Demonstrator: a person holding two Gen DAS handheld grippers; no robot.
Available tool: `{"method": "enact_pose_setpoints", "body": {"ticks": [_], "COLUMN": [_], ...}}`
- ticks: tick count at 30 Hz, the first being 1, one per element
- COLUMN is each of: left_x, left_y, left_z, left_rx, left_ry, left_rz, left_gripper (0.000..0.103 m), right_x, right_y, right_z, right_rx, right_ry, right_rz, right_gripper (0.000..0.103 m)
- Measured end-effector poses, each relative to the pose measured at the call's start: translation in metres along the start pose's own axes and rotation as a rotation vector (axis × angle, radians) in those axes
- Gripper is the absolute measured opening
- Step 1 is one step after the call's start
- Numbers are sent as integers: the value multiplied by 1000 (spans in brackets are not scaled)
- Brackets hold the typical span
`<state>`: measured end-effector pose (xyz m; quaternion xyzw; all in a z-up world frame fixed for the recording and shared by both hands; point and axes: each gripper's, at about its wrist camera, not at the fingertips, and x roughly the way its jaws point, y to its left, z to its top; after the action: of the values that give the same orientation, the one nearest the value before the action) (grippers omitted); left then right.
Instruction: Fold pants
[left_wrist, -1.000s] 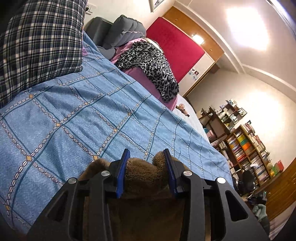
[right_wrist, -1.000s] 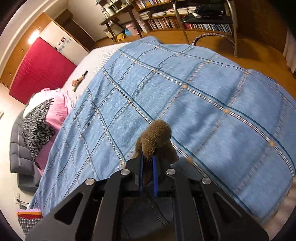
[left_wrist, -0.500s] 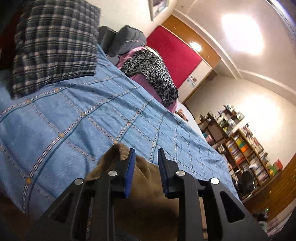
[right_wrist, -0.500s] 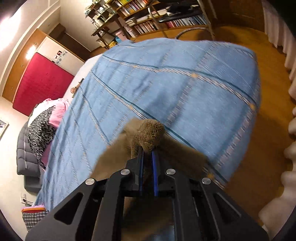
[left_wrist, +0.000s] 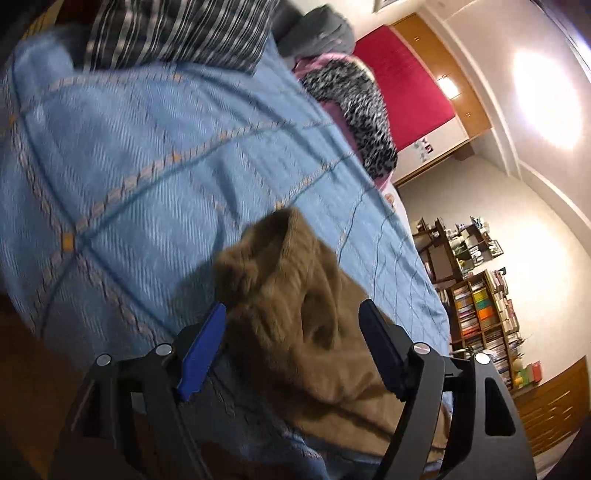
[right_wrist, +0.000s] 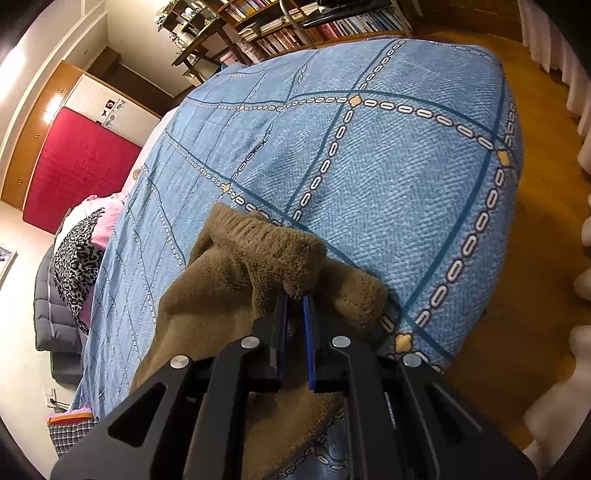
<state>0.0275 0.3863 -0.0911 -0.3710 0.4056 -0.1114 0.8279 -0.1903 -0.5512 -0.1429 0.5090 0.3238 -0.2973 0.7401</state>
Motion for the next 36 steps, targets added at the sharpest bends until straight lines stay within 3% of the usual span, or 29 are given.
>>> {"method": "enact_pose_setpoints", "body": {"ticks": [5,9,13,17,20,23,27,31,36], "left_x": [22,31,37,46,49,45,27,5,8], "left_y": [4,-7,-19,-31,-46,-61,-79,-73,-36], "left_z": [-15,-19,-10,1,14,31,47,45,17], "left_rx": [-88,-93,-103,-98,-81,-59,-29,-9,-45], "left_ry": [118,108,92,85,70,37,5,-8,55], "left_rz": [0,-1,12,24,14,-16,-44,-18,45], "left_gripper": [74,69,33,17,13,11,11,11,11], "right_x": [6,10,14,20,21,12,-18,-47,-40], "right_y": [-5,-7,-6,-4,1,12,18,11,-11], "right_z": [3,3,5,5,4,4,9,9,3], "right_rx": [15,31,28,23,-4,-46,-67,-89,-55], "right_ry": [12,12,11,14,2,-41,-121,-216,-148], "right_rz": [21,63,80,86,78,47,63,-20,-9], "right_gripper": [10,20,24,24,24,8,4,0,1]}}
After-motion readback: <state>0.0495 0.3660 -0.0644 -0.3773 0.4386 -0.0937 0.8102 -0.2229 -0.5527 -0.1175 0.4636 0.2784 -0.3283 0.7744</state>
